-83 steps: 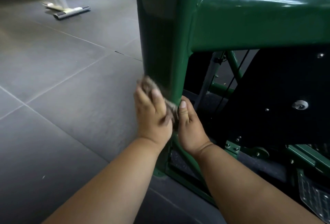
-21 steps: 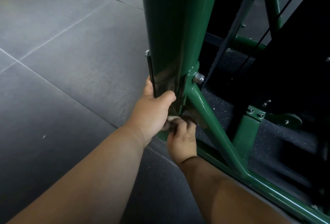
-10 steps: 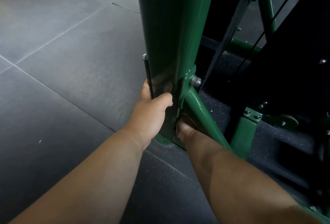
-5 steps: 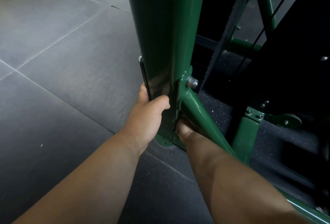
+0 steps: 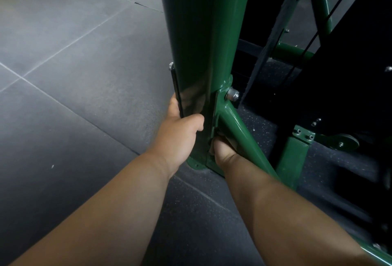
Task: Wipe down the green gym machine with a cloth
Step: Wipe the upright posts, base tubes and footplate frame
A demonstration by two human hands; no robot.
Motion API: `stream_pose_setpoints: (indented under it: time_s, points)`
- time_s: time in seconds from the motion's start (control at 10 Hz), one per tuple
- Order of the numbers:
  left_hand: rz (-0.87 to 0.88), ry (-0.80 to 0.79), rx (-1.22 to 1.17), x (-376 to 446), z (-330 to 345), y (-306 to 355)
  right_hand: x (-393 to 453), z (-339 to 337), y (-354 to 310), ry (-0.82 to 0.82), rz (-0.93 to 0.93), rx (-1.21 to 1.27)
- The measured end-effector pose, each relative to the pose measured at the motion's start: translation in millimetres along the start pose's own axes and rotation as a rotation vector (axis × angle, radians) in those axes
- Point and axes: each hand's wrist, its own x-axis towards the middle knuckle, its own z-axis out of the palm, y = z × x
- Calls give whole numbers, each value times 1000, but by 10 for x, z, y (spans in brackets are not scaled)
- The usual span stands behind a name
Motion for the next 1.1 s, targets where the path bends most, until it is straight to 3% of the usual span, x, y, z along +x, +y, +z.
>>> stream_pose_setpoints:
  time_s: [0.2,0.3,0.4,0.5,0.6,0.9,1.0,1.1]
  points:
    - [5,-17,1,1,-39,-11,-244,-44,-21,-140,15,-64]
    - [16,-7,0,18,-38,-11,-358,-164,6,-187,2,-291]
    - [40,20,27,18,-16,-2,-536,-234,145,-22,-117,-366]
    - [40,65,17,56,11,-7,-786,-245,305,2,-139,153]
    - [69,141,3,85,90,-75,-987,-232,301,-66,-206,452]
    - [126,200,-75,110,196,-108,-1413,-885,-51,213,-503,464]
    - [154,184,-152,103,249,-81,-1215,-1292,-351,377,-541,415]
    - [159,175,-192,77,288,-71,-897,-1394,-644,370,-467,277]
